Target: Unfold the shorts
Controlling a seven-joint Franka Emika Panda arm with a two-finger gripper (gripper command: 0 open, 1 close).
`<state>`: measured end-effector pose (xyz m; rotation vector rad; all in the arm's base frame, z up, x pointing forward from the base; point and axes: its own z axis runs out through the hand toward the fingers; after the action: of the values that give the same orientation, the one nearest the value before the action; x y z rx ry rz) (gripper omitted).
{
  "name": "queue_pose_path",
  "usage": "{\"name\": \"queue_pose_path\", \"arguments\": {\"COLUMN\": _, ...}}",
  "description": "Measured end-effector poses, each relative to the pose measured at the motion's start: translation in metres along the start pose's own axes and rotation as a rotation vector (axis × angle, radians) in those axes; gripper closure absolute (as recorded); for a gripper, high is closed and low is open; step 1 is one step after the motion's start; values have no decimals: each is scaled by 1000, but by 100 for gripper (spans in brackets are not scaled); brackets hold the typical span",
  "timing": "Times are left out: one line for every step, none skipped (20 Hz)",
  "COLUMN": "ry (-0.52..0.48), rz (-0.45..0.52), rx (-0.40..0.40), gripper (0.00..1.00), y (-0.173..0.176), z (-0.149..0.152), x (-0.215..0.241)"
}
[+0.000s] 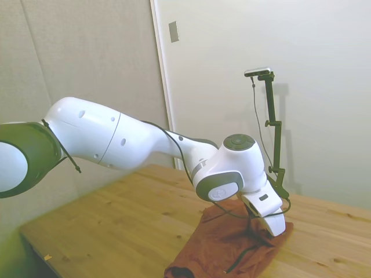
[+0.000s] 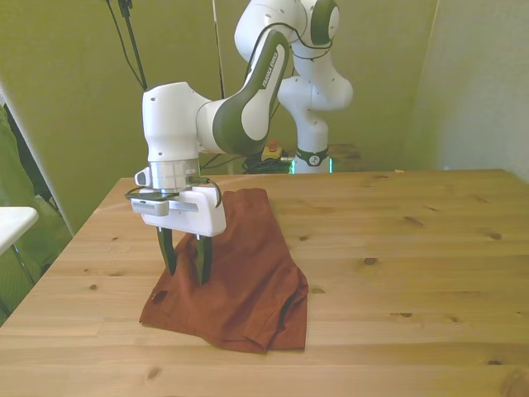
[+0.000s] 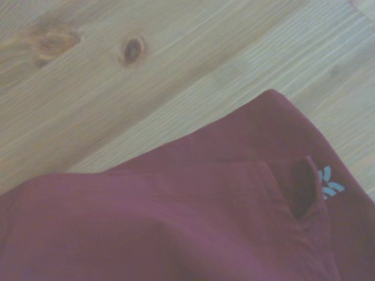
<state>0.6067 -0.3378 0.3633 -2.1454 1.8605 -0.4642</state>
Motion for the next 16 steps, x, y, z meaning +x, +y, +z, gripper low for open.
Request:
{"name": "queue_pose_path", "arguments": {"ry": -1, "rz": 0, "rx": -1, "gripper": 100, "y": 0, "z": 2, "x": 0}}
{"name": "queue_pose_path", "arguments": {"ry": -1, "rz": -1, "rx": -2, "gripper": 100, "y": -1, "z": 3, "x": 0}}
{"name": "queue_pose_path", "arguments": {"ry": 0, "rz": -2, "rx": -2, "gripper": 100, "y": -2, "z": 4, "x": 0}}
{"name": "queue_pose_path", "arguments": {"ry": -1, "rz": -3, "rx": -2, "gripper": 100, "y": -2, "z": 6, "x": 1}}
{"name": "queue_pose_path", "arguments": {"ry": -1, "rz": -4, "rx": -4, "gripper": 100, "y": -3, "z": 9, "x": 1}}
{"name": "queue_pose_path", "arguments": {"ry": -2, "rz": -5, "rx": -6, "gripper": 100, "y": -3, "z": 11, "x": 1}}
{"name": "queue_pose_path", "arguments": {"ry": -2, "rz": -4, "rx": -7, "gripper": 100, "y": -3, "z": 12, "x": 1}}
{"name": "queue_pose_path", "arguments": {"ry": -2, "rz": -3, "rx": -7, "gripper": 100, "y": -3, "z": 13, "x": 2}}
{"name": "queue_pose_path", "arguments": {"ry": -3, "rz": -3, "rx": -7, "gripper": 100, "y": -3, "z": 13, "x": 2}}
{"name": "queue_pose_path", "arguments": {"ry": -3, "rz": -2, "rx": -8, "gripper": 100, "y": -3, "z": 14, "x": 3}}
{"name": "queue_pose_path", "arguments": {"ry": -4, "rz": -2, "rx": -8, "gripper": 100, "y": -3, "z": 14, "x": 3}}
{"name": "queue_pose_path", "arguments": {"ry": -4, "rz": -2, "rx": -9, "gripper": 100, "y": -3, "z": 14, "x": 3}}
{"name": "queue_pose_path", "arguments": {"ry": -4, "rz": -2, "rx": -8, "gripper": 100, "y": -4, "z": 14, "x": 3}}
{"name": "queue_pose_path", "arguments": {"ry": -4, "rz": -3, "rx": -7, "gripper": 100, "y": -5, "z": 14, "x": 3}}
{"name": "queue_pose_path", "arguments": {"ry": -4, "rz": -3, "rx": -6, "gripper": 100, "y": -5, "z": 14, "x": 3}}
{"name": "queue_pose_path", "arguments": {"ry": -4, "rz": -4, "rx": -6, "gripper": 100, "y": -5, "z": 14, "x": 3}}
